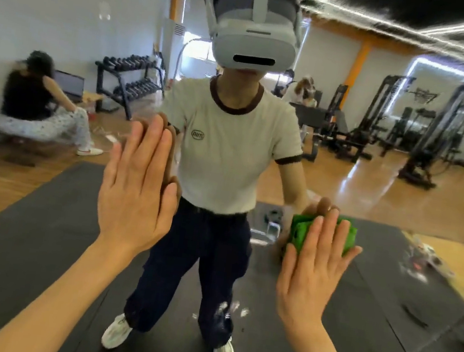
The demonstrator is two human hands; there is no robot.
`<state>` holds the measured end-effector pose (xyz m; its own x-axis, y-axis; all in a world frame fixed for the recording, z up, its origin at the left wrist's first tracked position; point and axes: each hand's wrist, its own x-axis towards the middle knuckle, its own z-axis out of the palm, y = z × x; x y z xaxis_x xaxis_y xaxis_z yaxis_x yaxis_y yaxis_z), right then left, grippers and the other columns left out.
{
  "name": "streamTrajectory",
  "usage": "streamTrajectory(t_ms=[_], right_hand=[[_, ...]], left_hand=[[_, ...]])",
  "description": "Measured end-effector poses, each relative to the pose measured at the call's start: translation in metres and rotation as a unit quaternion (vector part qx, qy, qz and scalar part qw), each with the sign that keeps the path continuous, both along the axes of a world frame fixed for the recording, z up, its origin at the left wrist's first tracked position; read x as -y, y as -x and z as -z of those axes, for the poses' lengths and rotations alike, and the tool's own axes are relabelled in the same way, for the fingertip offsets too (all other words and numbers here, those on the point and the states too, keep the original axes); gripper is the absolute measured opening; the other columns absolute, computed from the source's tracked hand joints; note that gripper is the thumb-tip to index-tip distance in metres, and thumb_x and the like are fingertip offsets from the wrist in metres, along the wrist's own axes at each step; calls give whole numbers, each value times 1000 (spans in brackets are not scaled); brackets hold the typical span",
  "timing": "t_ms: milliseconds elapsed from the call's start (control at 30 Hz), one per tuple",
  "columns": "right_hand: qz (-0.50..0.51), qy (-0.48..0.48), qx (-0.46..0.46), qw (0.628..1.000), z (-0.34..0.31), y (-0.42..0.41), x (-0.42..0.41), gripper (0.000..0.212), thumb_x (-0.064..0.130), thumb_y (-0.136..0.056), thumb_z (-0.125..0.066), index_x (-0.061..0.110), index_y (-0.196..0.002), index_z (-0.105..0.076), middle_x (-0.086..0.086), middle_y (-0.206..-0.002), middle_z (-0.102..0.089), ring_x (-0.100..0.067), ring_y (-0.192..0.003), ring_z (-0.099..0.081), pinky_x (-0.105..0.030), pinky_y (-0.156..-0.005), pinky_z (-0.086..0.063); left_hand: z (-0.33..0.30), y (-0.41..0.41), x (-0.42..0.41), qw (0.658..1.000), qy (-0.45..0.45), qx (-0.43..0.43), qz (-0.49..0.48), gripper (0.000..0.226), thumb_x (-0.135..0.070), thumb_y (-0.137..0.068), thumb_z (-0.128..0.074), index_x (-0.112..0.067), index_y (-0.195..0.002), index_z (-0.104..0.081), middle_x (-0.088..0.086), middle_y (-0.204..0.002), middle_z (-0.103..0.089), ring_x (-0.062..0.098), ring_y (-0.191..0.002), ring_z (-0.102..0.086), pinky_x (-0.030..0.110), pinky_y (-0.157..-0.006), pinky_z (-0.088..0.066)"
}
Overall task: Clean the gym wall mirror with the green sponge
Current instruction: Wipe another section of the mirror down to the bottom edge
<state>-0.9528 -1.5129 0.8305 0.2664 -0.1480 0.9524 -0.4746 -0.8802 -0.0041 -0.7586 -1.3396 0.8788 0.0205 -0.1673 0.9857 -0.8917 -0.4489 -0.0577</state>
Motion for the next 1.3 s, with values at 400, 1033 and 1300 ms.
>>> streamTrajectory(t_ms=[400, 1033, 1300], right_hand=[[14, 115, -96, 989, 37, 24, 25, 59, 26, -110, -30, 12, -162, -6, -4, -170, 1, -23, -156, -1, -47, -125, 4], [-65, 201, -189, 959, 19, -70, -66, 65, 24, -101, -46, 12, -159, -19, -2, -169, 2, -18, -156, 0, -41, -125, 5], [-44, 11, -18, 999, -11, -62, -64, 56, 30, -111, -21, 14, -161, 0, 1, -169, 8, -19, -156, 5, -45, -125, 10]], left_hand=[[0, 1, -1, 1000, -3, -11, 0, 60, -31, -107, -24, -10, -161, -10, -11, -169, 11, 12, -156, 5, 35, -127, -1], [8, -45, -85, 992, 39, -119, 10, 59, -20, -103, -32, 7, -155, -21, 25, -162, -19, 13, -156, 3, 37, -127, 3], [16, -78, -91, 996, 37, -77, -26, 59, -35, -108, -22, -11, -161, -13, 8, -168, -11, 17, -157, -1, 42, -127, -5]])
